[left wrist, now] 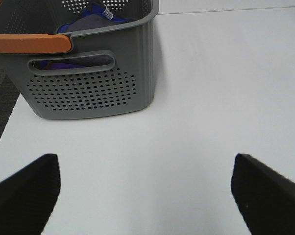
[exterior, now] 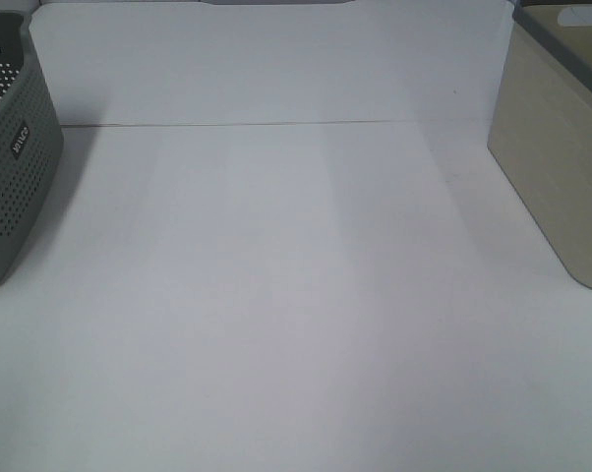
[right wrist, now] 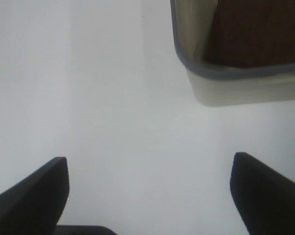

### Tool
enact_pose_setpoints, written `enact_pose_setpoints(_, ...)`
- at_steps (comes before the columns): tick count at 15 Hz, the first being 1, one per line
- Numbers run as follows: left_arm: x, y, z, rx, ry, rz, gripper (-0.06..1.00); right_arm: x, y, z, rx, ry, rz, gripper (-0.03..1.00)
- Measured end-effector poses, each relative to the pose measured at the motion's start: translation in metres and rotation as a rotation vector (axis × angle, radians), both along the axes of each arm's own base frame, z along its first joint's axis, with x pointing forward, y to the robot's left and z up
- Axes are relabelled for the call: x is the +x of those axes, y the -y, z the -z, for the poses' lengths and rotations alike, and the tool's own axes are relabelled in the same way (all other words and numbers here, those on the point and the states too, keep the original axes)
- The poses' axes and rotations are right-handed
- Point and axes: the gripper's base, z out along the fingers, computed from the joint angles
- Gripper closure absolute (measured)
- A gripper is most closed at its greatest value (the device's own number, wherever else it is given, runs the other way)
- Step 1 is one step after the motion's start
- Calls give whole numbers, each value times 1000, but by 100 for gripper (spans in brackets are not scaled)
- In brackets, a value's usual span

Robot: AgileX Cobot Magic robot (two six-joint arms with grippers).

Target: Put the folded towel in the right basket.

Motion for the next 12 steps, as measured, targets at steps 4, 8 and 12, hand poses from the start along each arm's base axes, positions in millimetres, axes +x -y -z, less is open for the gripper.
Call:
enact_pose_setpoints(4, 0, 0, 0, 0, 0, 0, 6, -67, -25, 41, -56, 63, -68, 11)
enact_pose_setpoints(8, 0, 0, 0, 0, 0, 0, 6, -127, -27, 78, -245, 159, -182, 11)
enact_pose_setpoints(12, 0, 0, 0, 0, 0, 0, 6, -159, -19, 107, -256, 280, -94, 11)
